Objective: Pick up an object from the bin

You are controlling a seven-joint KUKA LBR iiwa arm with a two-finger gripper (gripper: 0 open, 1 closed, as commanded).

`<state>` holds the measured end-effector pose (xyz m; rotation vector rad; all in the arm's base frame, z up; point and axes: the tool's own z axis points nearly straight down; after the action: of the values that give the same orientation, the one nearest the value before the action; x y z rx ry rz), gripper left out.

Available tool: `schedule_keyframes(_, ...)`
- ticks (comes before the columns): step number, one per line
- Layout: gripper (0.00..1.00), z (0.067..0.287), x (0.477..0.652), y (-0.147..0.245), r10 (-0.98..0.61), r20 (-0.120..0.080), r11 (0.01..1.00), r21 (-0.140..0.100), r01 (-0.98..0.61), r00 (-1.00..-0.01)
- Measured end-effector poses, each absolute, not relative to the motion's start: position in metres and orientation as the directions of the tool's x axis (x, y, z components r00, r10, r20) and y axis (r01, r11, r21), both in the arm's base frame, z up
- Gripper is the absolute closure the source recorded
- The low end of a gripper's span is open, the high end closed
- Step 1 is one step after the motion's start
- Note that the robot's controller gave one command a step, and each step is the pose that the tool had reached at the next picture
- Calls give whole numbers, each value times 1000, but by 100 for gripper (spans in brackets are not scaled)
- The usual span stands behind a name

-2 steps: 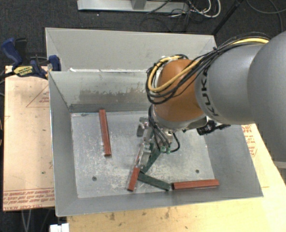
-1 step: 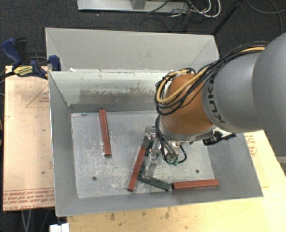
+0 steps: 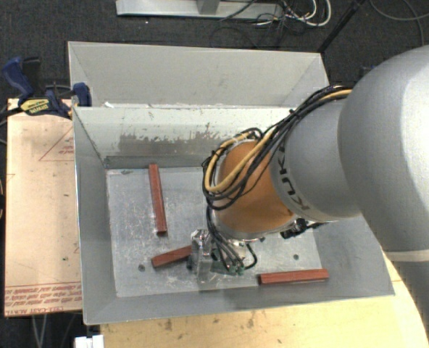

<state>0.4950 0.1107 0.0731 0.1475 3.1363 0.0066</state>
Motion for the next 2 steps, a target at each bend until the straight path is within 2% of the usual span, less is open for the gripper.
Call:
schedule_keyframes(1,100,73,495,111,94,-2,996,4,94,-996)
schedule_keyframes(2,100,73,519,87,77,-1,997,6,77,-997)
